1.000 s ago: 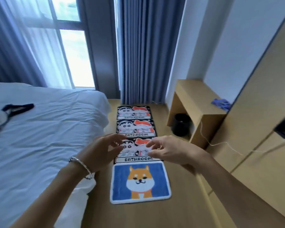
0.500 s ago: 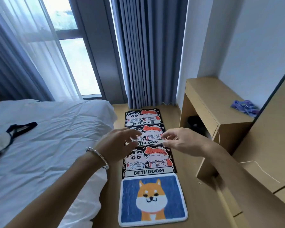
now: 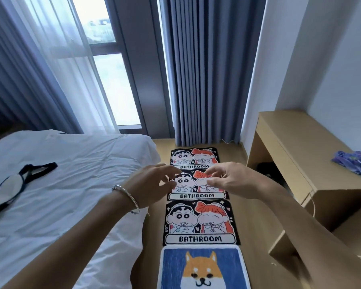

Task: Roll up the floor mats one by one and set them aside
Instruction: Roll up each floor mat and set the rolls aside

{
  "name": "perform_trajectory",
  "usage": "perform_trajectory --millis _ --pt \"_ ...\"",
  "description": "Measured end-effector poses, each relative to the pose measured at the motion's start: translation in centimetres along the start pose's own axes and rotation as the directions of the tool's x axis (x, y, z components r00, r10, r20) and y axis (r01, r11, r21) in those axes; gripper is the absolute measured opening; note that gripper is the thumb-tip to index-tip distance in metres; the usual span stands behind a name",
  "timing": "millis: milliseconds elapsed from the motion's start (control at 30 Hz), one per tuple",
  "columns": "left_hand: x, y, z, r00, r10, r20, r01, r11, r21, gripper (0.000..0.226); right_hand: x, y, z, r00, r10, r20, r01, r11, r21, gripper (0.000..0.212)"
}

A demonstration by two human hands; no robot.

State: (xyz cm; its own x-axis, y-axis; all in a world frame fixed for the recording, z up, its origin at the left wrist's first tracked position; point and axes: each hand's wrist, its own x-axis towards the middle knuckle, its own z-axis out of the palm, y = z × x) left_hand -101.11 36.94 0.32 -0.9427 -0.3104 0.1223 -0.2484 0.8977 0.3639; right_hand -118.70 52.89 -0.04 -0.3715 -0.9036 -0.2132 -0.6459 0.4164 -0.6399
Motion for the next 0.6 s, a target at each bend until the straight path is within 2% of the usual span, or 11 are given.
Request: perform_trajectory --millis 200,333,467,600 --pt "8.7 -7.3 0.1 0.985 0.156 0.072 -0.154 0.988 -0.028 0.032 7.2 -0.1 -0.4 0.986 0.143 -0.089 -0.141 0.990 0.025 0.034" --pt "16.8 -12.1 0.2 0.934 0.325 0.148 -0.324 0.946 -0.035 0.035 11.6 -0.2 0.0 0.914 0.340 -0.222 -0.326 0.940 0.097 0.038" --pt "23.2 -13.6 1.0 0.798 0.514 0.314 -0.521 0.851 -0.068 0.037 13.6 -1.1 0.7 0.793 0.544 -0.276 -0.506 0.839 0.198 0.039" --pt "26.0 -11.2 3.4 0.618 0.675 0.404 -0.668 0.722 -0.183 0.036 11.0 -2.0 2.3 0.584 0.723 -0.369 -0.639 0.690 0.339 0.039"
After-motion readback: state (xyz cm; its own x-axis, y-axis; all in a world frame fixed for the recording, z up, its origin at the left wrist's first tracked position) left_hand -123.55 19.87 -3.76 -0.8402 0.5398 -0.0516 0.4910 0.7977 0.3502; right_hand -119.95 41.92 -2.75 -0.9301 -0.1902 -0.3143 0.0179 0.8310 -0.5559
